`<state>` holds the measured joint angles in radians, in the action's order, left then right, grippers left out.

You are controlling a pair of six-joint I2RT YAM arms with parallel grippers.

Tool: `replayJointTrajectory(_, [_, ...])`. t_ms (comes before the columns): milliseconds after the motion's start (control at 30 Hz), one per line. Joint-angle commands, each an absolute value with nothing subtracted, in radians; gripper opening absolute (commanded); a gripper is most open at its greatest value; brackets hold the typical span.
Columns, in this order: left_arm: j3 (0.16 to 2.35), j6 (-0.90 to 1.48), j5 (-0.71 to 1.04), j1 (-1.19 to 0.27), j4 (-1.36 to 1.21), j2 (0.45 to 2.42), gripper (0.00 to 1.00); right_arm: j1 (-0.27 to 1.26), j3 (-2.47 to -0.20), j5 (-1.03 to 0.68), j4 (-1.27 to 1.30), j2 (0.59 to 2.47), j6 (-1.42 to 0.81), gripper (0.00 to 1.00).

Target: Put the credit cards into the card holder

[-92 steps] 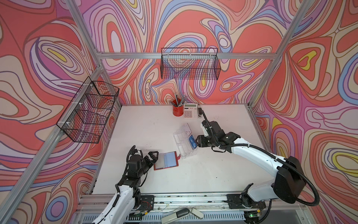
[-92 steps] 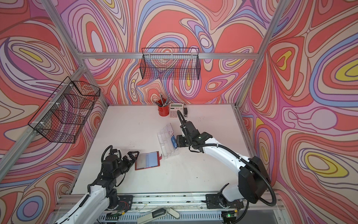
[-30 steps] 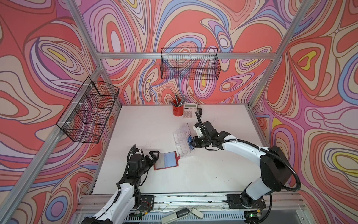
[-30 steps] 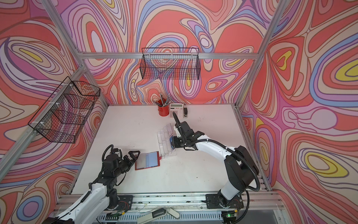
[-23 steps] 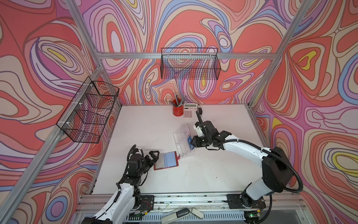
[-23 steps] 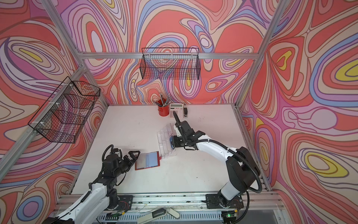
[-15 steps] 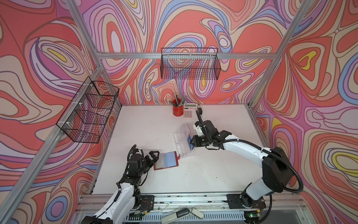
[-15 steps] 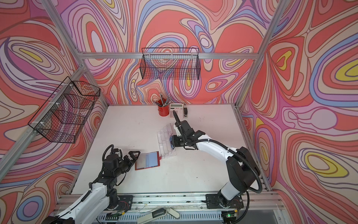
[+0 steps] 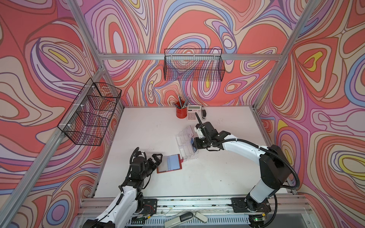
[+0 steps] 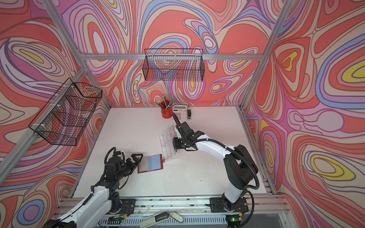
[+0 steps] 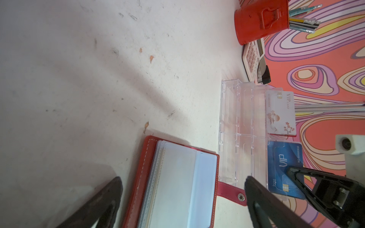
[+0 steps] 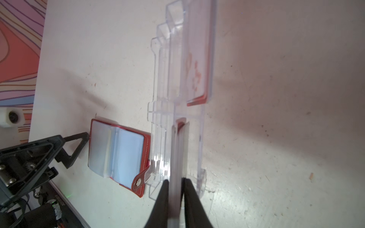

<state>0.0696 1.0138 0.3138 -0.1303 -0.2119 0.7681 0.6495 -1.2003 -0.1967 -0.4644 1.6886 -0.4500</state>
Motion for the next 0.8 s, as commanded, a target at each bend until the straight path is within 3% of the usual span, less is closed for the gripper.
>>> replayJointTrajectory(0, [0.088,1.010,0.321,-0.130,-0.232,0.770,0.98,0.652,-1.244,-0.123,-0.519,1.703,-0.390,0.08])
replayJointTrajectory(300, [0.087,1.013,0.325,-0.130,-0.236,0.773,0.98,0.653,-1.262,-0.127,-0.560,1.701,-0.327,0.09])
replayJointTrajectory(500, [0.087,1.013,0.324,-0.131,-0.238,0.773,0.98,0.653,-1.233,-0.192,-0.520,1.705,-0.367,0.28])
replayJointTrajectory(767, [0.088,1.010,0.320,-0.131,-0.240,0.786,0.98,0.653,-1.236,-0.276,-0.476,1.755,-0.403,0.28])
